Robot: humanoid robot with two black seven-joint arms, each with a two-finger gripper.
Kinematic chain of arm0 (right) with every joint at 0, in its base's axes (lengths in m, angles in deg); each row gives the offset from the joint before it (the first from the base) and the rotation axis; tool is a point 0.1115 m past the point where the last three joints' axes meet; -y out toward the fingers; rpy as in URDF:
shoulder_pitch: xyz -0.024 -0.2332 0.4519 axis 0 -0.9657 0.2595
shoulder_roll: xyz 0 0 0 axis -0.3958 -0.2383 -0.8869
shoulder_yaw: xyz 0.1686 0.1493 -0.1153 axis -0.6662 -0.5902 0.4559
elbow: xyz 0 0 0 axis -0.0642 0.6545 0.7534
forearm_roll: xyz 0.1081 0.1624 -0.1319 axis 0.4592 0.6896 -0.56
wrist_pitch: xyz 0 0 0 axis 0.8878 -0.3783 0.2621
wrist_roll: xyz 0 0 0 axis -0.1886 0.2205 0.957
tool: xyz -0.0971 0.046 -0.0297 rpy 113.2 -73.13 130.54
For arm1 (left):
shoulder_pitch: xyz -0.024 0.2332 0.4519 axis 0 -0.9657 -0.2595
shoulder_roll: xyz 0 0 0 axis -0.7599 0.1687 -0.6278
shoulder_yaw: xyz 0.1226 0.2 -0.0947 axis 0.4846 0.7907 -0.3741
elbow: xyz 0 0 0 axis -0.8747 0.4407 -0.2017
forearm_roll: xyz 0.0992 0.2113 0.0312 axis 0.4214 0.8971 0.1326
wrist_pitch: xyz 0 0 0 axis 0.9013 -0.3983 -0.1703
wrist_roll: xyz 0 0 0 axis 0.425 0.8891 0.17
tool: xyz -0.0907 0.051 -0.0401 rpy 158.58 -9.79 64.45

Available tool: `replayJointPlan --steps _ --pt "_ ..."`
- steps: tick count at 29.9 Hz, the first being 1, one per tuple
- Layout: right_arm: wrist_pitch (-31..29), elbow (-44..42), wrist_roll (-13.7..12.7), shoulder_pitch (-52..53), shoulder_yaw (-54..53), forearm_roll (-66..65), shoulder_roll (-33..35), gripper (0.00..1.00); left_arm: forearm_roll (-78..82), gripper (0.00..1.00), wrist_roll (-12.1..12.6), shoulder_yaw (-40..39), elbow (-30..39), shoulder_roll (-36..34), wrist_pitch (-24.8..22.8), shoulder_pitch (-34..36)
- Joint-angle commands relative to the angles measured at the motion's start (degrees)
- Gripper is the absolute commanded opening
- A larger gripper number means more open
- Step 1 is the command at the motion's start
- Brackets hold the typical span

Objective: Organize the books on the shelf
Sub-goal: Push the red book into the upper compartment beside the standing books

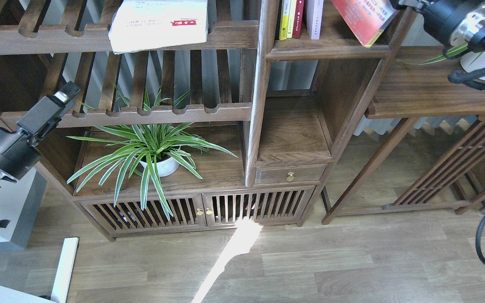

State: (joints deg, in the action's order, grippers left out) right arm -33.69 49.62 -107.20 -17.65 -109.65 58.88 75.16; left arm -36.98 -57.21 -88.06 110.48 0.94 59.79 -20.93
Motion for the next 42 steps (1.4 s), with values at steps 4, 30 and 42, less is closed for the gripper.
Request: replayJointPlan --steps 4,30,42 --pt "3.4 0.4 -1.7 1.2 0.9 -0.2 -2.0 0.00 0.1 0.98 0.1 0.0 -0.1 0.7 0.0 -0.1" --pt "11.9 -1.8 -0.8 5.8 3.8 -1.0 -4.8 0.00 -0.3 0.98 0.6 0.0 0.0 1.1 0.0 0.0" --pt "14.8 -6.3 0.8 7.4 3.8 -4.3 -10.4 0.01 0.0 0.98 0.7 0.1 0.0 1.3 0.0 0.0"
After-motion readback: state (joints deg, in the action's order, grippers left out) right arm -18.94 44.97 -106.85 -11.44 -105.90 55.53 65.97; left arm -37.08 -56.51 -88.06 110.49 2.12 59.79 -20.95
